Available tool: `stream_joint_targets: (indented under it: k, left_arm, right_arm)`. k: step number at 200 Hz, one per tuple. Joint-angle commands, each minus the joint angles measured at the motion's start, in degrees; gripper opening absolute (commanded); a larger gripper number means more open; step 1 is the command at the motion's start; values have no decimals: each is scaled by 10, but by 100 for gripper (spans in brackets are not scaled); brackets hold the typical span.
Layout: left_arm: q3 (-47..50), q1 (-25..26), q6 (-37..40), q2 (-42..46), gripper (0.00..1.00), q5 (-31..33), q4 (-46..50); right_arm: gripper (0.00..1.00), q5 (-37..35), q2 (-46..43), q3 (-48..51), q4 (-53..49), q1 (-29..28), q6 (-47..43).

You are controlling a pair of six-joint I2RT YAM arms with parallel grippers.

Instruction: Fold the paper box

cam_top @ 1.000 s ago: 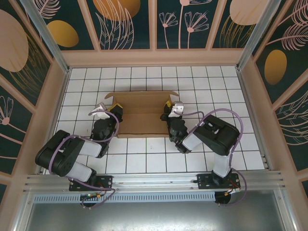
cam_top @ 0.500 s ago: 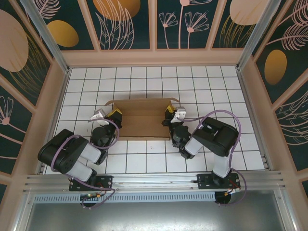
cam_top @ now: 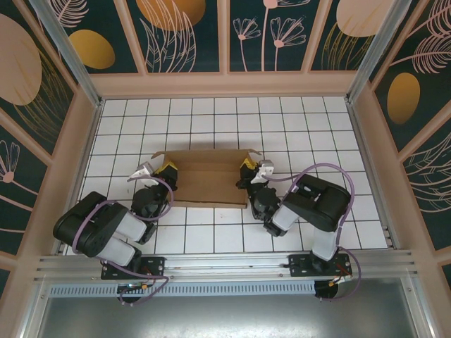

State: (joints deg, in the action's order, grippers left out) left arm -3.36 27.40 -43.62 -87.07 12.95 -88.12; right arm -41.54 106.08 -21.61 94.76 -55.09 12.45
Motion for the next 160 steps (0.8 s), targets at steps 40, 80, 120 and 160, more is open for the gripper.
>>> stream_joint_targets:
  k: [40, 80, 120, 160]
  left_arm:
    - [25, 8, -44, -40, 24, -15, 29]
    - [36, 8, -58, -47, 20, -1, 32]
    - [41, 8, -58, -23, 14, 31, 80]
    - [34, 8, -40, 21, 10, 76, 154]
  right_arm:
    - [0, -124, 89, -33, 29, -83, 37]
    - [0, -134, 102, -35, 28, -91, 24]
    - [5, -129, 107, -7, 28, -92, 30]
    - [20, -97, 106, 12, 32, -92, 27]
